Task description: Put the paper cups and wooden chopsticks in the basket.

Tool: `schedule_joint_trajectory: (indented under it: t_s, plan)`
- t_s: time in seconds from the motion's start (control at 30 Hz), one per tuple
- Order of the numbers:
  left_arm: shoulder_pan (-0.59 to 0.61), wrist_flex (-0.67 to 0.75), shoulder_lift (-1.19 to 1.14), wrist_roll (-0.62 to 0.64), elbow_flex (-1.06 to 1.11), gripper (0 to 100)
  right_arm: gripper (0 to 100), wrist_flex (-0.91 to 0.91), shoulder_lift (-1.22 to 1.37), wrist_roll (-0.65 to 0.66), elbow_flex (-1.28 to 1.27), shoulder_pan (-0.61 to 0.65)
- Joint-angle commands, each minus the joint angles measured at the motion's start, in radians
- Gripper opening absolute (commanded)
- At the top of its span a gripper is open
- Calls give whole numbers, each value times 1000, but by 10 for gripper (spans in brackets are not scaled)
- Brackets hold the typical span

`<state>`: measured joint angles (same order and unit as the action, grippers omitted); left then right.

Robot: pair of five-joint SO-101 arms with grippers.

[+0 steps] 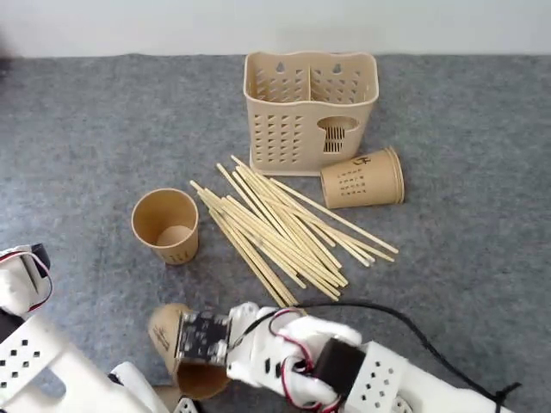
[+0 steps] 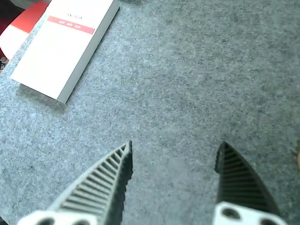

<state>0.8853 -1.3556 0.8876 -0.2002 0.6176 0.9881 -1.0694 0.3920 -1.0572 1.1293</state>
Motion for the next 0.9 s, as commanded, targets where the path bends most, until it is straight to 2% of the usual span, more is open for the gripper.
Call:
schedule_joint_trajectory:
  t_s: [0.0,0.23,0.47,0.63,0.87]
  plan:
    - [5,23,6,-8,-2,276,9,104,2,-9,181,-82]
    - [5,18,6,-8,1,276,9,237,12,-9,431,-145]
    - [2,23,8,-8,50,276,9,228,73,21,638,-228]
    - [2,20,8,-6,58,276,9,134,249,25,740,-286]
    - [0,23,9,-6,79,276,9,8,493,26,872,-306]
